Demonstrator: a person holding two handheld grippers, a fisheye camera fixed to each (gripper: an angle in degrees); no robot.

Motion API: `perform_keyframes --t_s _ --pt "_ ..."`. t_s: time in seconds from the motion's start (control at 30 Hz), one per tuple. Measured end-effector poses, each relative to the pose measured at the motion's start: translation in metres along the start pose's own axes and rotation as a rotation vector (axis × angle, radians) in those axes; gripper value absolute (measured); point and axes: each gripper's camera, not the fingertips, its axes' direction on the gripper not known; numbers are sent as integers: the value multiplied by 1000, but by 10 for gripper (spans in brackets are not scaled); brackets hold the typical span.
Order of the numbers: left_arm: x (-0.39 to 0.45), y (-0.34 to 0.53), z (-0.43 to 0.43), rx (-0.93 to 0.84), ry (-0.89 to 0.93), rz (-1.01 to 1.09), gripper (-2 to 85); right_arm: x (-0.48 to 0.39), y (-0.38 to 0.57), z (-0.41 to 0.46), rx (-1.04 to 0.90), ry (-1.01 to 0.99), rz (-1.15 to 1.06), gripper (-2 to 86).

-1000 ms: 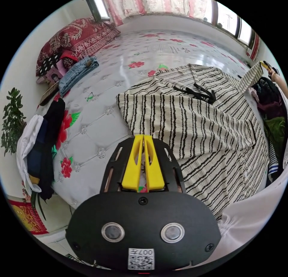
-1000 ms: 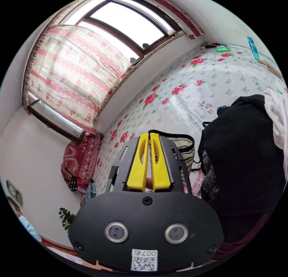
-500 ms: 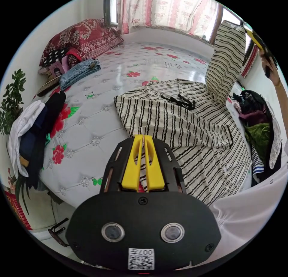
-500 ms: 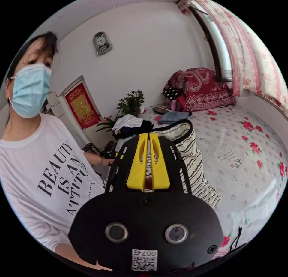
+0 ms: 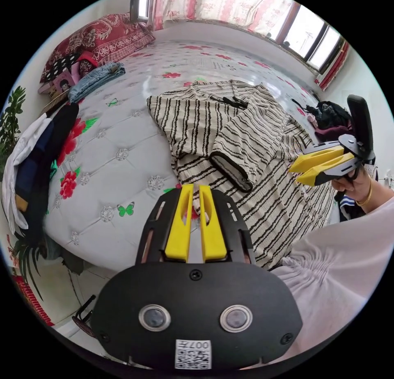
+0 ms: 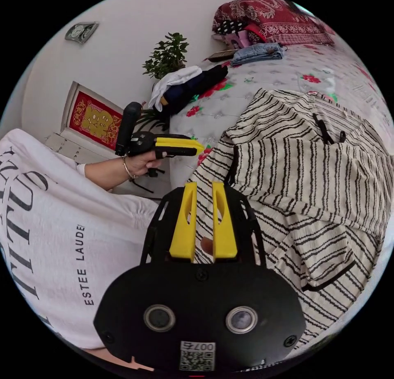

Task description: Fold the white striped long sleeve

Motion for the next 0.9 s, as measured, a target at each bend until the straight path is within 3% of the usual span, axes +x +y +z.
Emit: perform_keyframes --t_s 0.17,0.37,0.43,0.57,0.9 --pt "15 -25 11 35 67 72 63 18 4 1 15 114 115 57" --pt "38 -55 45 -16 5 170 97 20 -4 42 -40 187 182 58" --pt "44 -57 56 -48 -20 196 92 16 -7 52 -36 177 186 57" --pt "47 -51 49 -27 -37 195 3 8 -12 70 -46 157 187 55" --pt "33 -23 -2 75 62 162 -10 -1 -17 92 -55 176 176 59"
